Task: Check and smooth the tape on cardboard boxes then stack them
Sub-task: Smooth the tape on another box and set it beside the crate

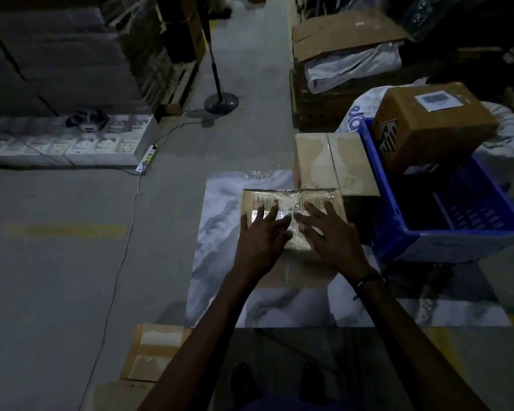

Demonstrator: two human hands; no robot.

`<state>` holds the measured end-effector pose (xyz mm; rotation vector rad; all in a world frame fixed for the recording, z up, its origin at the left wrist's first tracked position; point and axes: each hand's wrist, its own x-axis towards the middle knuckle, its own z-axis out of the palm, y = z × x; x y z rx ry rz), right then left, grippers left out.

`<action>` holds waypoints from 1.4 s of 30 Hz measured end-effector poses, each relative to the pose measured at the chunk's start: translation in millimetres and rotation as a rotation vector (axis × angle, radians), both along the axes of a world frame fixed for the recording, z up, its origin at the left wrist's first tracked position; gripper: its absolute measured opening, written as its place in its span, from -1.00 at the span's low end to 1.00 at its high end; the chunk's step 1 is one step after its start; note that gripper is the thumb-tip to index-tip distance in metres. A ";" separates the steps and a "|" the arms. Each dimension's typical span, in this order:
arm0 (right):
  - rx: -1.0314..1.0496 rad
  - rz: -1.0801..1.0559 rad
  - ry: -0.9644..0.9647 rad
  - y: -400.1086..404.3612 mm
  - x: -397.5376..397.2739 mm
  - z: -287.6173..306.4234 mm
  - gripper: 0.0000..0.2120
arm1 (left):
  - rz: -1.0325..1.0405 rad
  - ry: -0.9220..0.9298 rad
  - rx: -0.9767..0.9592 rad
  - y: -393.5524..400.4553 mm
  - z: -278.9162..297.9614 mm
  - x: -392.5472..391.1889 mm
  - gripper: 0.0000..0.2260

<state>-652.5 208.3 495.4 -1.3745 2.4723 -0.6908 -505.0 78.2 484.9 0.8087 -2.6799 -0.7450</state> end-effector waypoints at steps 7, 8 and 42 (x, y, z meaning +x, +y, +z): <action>-0.065 -0.043 -0.010 -4.6 -5.7 -8.4 -0.65 | 0.025 -0.015 -0.036 -5.0 5.5 -5.1 -0.62; -0.094 -0.061 -0.008 -4.7 -7.1 -12.4 -0.63 | 0.048 0.011 -0.045 -6.8 7.0 -4.8 -0.59; -0.426 -0.308 -0.405 -3.5 15.5 -11.1 -0.05 | 0.399 0.602 0.232 0.4 38.0 57.4 -0.28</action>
